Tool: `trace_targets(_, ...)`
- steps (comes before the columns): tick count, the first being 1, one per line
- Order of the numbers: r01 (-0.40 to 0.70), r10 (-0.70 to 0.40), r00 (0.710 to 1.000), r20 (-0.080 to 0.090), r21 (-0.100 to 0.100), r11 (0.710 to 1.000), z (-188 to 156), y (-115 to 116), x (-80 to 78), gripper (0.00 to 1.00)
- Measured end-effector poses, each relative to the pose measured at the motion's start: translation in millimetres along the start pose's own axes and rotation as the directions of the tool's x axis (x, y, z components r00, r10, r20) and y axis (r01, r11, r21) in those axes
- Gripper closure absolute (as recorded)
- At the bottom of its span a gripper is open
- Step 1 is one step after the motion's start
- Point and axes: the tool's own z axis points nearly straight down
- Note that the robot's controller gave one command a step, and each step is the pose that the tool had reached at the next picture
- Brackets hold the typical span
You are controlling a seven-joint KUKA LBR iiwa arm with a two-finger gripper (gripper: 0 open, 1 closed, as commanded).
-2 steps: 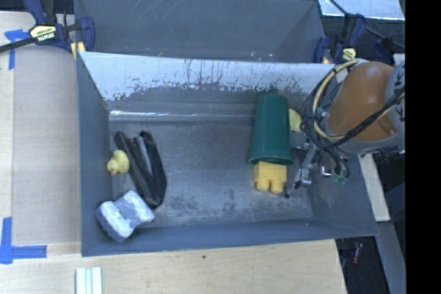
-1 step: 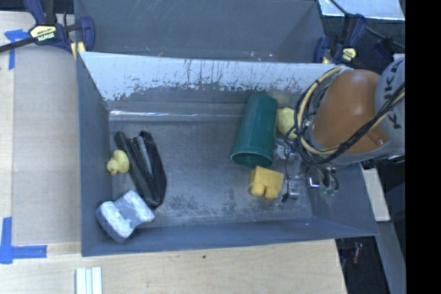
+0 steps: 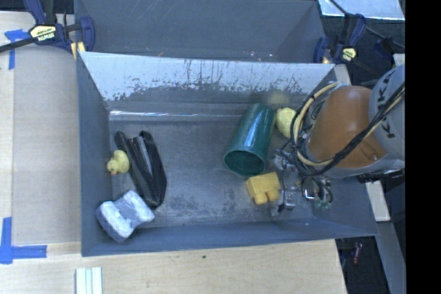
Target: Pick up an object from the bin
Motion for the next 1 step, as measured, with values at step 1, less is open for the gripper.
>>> trace_targets(1,0.411,-0.411,0.911,-0.001,-0.005,0.911,2.4,45.1,12.2,1.0)
